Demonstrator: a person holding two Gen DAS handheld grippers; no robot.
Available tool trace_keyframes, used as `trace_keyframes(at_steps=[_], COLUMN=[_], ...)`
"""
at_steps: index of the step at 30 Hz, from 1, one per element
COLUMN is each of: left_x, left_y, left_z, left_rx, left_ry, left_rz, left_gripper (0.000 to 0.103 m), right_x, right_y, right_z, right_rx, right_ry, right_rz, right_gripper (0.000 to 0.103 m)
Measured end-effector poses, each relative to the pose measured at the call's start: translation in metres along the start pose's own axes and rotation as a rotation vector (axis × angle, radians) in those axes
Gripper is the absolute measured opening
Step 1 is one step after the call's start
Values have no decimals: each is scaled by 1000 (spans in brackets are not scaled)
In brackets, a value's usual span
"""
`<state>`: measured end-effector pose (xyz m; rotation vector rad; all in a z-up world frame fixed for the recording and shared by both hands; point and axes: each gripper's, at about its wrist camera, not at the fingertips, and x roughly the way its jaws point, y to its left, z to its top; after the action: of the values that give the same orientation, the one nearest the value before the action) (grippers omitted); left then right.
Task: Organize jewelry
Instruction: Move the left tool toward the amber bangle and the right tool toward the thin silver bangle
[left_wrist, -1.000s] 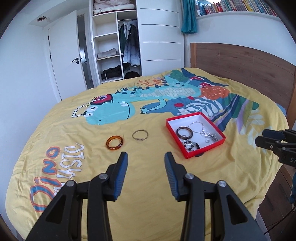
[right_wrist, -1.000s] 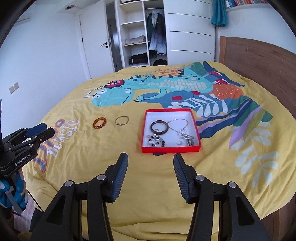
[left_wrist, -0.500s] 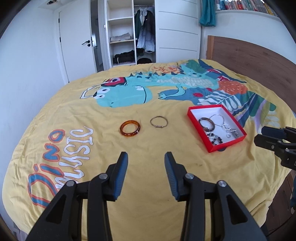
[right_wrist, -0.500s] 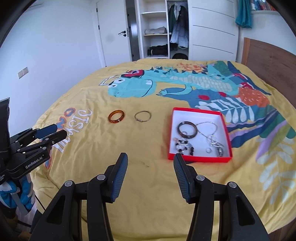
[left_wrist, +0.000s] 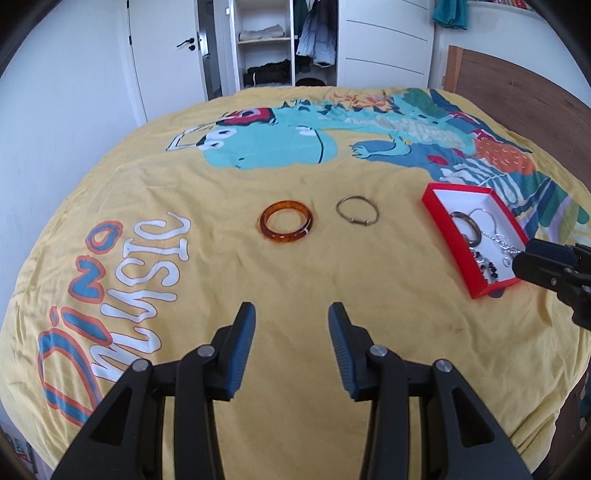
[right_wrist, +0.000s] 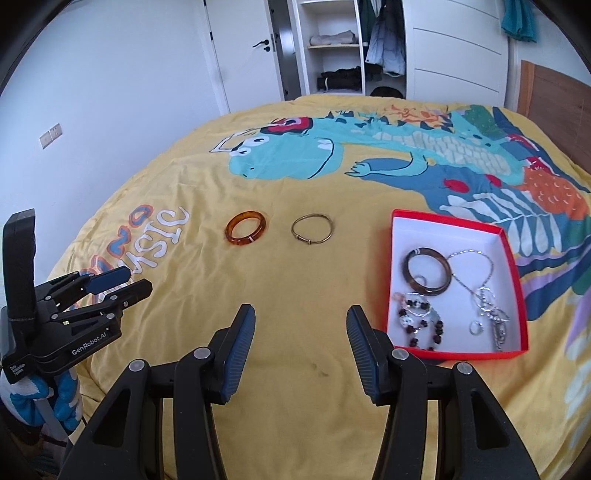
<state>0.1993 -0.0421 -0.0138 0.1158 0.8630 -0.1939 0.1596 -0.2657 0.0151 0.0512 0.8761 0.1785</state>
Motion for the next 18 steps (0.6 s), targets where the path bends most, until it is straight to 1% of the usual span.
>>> trace_keyframes(at_steps=[5,9,18], left_x=[17,31,58], left_y=[3,6,6], left_z=[-1,-2,-5], left_rx=[-11,-21,-34], left_ry=[11,31,70], left_rz=[18,19,17], left_gripper=[39,39,39], right_x=[19,33,61], right_y=[-1,-3,-13], right_z=[0,-3,-11], right_rx=[6,19,44], right_ry=[19,36,78], right_rz=[14,24,41], right_gripper=[51,56,57])
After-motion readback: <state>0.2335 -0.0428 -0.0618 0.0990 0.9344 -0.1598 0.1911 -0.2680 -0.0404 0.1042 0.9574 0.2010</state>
